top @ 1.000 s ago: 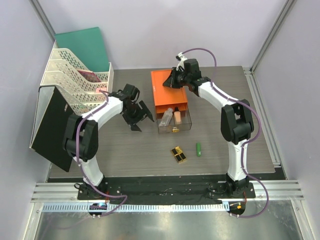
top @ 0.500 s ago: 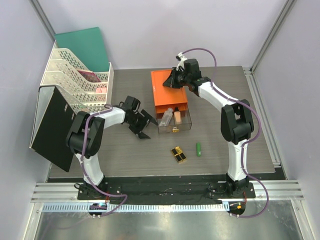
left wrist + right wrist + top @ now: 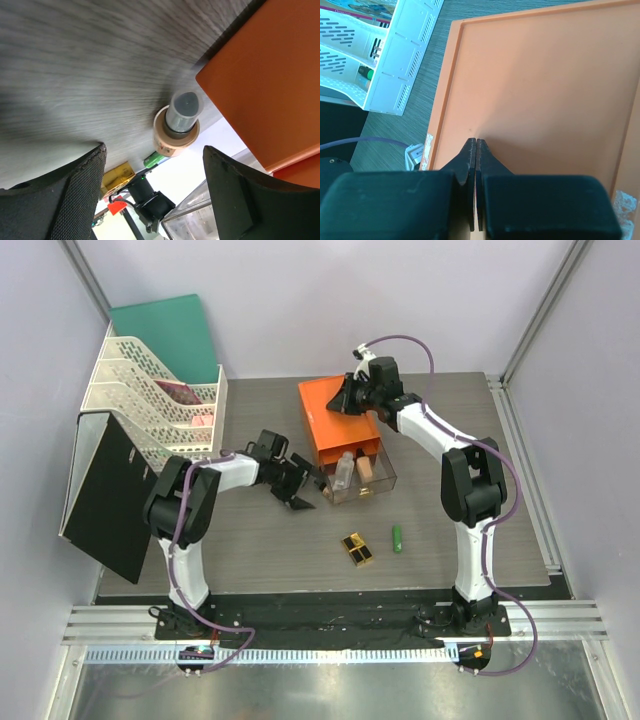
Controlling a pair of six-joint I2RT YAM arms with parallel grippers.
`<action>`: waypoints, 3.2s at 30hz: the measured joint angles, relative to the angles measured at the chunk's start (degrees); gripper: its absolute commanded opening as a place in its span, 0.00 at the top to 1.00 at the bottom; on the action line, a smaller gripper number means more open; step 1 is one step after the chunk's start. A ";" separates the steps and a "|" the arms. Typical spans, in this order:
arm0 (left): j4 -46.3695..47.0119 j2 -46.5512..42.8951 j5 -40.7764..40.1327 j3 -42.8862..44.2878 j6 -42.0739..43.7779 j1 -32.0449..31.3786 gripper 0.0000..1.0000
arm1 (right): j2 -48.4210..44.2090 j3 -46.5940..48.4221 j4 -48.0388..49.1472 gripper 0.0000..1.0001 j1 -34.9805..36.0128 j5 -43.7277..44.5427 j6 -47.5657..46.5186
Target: Organize the makeup
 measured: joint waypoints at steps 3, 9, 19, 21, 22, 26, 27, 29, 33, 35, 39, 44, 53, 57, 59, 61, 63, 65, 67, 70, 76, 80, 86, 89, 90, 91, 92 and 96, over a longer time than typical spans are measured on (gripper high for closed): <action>0.74 0.70 0.35 0.35 -0.81 -0.28 0.30 | 0.00 0.00 0.11 0.99 -0.07 0.04 0.00; -5.49 3.98 -0.22 6.19 2.21 -0.81 0.35 | 0.02 0.09 0.13 0.99 -0.13 0.02 0.00; -17.20 8.24 -4.50 16.04 10.95 -1.97 0.65 | 0.37 0.11 0.22 0.99 -0.31 0.00 0.00; -18.12 8.85 -4.85 16.55 12.31 -2.21 0.77 | 0.37 0.11 0.22 0.99 -0.31 0.00 0.00; -18.51 8.90 -4.79 16.57 12.63 -2.23 0.83 | 0.37 0.11 0.22 0.99 -0.31 0.00 0.00; -19.69 8.59 -4.52 16.57 14.60 -2.29 1.00 | 0.37 0.13 0.20 0.99 -0.31 -0.02 0.00; -20.06 8.37 -4.79 16.52 15.02 -2.29 1.00 | 0.37 0.15 0.20 0.99 -0.31 -0.02 0.00; -21.03 7.72 -5.62 16.02 16.09 -2.32 1.00 | 0.37 0.17 0.17 0.99 -0.31 -0.02 0.00; -23.50 5.09 -7.58 13.46 18.01 -2.34 1.00 | 0.37 0.17 0.15 0.99 -0.31 -0.04 0.00; -25.64 3.08 -10.10 12.20 19.17 -2.34 1.00 | 0.37 0.17 0.15 0.99 -0.33 -0.04 0.00; -30.16 -1.25 -16.15 11.58 21.88 -2.21 1.00 | 0.37 0.20 0.15 0.99 -0.35 -0.09 0.00; -32.81 -10.43 -21.81 12.90 24.96 -1.88 1.00 | 0.37 0.26 0.13 0.99 -0.37 -0.22 0.02; -23.47 -18.78 -20.15 21.59 27.93 -1.51 1.00 | 0.37 0.33 0.09 0.99 -0.39 -0.31 0.00; -21.24 -13.05 -17.68 28.79 29.49 -2.36 1.00 | 0.37 0.31 0.09 0.99 -0.42 -0.37 0.02; -20.50 -9.73 -16.85 31.82 30.27 -3.19 1.00 | 0.37 0.31 0.09 0.99 -0.42 -0.39 0.00; -20.61 -6.62 -16.26 34.62 30.91 -4.33 1.00 | 0.37 0.31 0.09 0.99 -0.42 -0.42 0.02; -20.90 -4.00 -15.82 37.13 31.91 -5.60 1.00 | 0.37 0.31 0.09 0.99 -0.42 -0.42 0.02; -22.05 -1.95 -15.72 39.71 32.92 -6.95 1.00 | 0.37 0.31 0.11 0.99 -0.42 -0.42 0.00; -23.45 0.11 -16.06 42.88 34.73 -8.50 1.00 | 0.37 0.31 0.11 0.99 -0.42 -0.42 0.02; -25.55 2.32 -17.22 46.36 37.16 -11.21 0.99 | 0.37 0.31 0.11 0.99 -0.42 -0.42 0.00; -27.02 4.55 -17.11 47.28 38.32 -14.73 1.00 | 0.35 0.15 0.24 0.99 -0.42 -0.39 0.02; -26.86 7.06 -16.92 47.67 37.13 -15.02 1.00 | 0.35 -0.07 0.48 0.99 -0.42 -0.39 0.02; -24.63 9.29 -15.56 48.35 32.11 -14.88 1.00 | 0.22 -0.61 1.16 0.99 -0.42 -0.39 0.02; -23.47 10.49 -14.86 49.70 30.36 -14.88 1.00 | 0.24 -0.70 1.36 0.99 -0.61 -0.83 0.63; -23.28 10.73 -14.69 50.14 29.92 -14.88 1.00 | 0.24 -0.70 1.42 0.99 -0.63 -0.94 0.74; -22.95 10.99 -14.49 50.66 29.24 -14.88 0.96 | 0.24 -0.70 1.44 0.99 -0.66 -0.96 0.98; -22.86 11.19 -14.14 51.04 28.74 -14.88 0.90 | 0.24 -0.70 1.44 0.99 -0.68 -1.01 1.18; -22.45 11.67 -13.33 51.56 27.43 -14.88 0.47 | 0.24 -0.70 1.55 0.99 -0.83 -1.36 1.92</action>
